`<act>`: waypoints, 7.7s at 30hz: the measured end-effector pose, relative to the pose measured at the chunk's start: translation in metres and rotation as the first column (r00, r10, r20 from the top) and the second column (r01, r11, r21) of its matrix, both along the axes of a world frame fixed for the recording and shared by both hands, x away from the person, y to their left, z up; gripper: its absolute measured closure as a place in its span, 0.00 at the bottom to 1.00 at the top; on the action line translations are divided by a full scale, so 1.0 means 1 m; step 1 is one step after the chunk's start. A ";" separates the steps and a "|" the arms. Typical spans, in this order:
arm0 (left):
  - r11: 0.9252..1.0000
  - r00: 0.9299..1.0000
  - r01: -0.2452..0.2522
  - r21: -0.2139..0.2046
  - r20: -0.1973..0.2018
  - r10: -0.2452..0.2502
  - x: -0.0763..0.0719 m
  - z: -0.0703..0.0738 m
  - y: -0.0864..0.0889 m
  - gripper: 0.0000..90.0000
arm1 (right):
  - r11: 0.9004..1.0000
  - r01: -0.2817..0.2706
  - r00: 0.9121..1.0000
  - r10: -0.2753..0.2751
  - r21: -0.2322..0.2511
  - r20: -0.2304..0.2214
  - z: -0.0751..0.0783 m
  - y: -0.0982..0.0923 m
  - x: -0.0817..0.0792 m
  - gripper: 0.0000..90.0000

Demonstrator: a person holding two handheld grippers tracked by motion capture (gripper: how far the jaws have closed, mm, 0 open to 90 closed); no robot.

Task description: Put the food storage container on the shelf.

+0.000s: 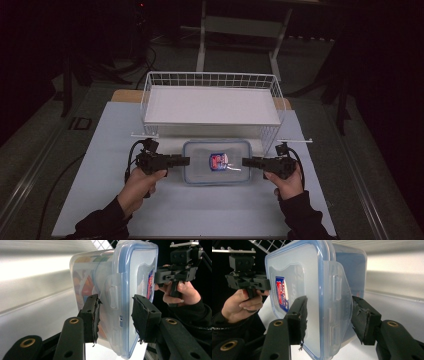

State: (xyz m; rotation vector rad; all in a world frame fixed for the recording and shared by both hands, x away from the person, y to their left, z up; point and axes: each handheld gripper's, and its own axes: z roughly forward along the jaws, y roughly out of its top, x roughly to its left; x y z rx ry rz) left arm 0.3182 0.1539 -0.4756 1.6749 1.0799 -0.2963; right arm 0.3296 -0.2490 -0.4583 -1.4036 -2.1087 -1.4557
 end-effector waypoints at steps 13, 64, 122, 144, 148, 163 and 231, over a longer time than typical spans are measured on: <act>0.998 0.997 -0.055 0.038 0.058 0.052 0.023 -0.018 -0.002 0.62 | 1.000 0.013 1.000 -0.013 0.007 0.023 -0.025 0.004 0.028 0.54; 0.952 0.922 -0.293 0.092 0.290 0.255 0.041 -0.040 -0.020 0.48 | 0.975 0.215 0.961 -0.202 -0.053 0.188 -0.043 0.018 0.050 0.50; 0.983 0.943 -0.132 0.128 0.321 0.085 -0.026 -0.036 0.005 0.00 | 0.977 0.022 0.957 0.041 -0.213 0.287 -0.043 0.091 0.000 1.00; 0.983 0.938 -0.140 0.122 0.336 0.091 -0.027 -0.035 0.004 0.00 | 0.966 0.096 0.958 -0.024 -0.240 0.287 -0.056 0.108 0.040 1.00; 0.982 0.936 -0.141 0.122 0.339 0.093 -0.028 -0.035 0.005 0.00 | 0.967 0.113 0.959 -0.045 -0.230 0.280 -0.056 0.109 0.048 1.00; 0.981 0.935 -0.137 0.136 0.344 0.083 -0.028 -0.036 0.004 0.00 | 0.979 0.088 0.964 -0.037 -0.185 0.265 -0.057 0.118 0.052 0.88; 0.982 0.920 -0.021 0.189 0.389 -0.055 -0.086 -0.031 0.041 0.00 | 0.968 0.115 0.915 -0.016 -0.223 0.403 -0.049 -0.015 -0.097 0.20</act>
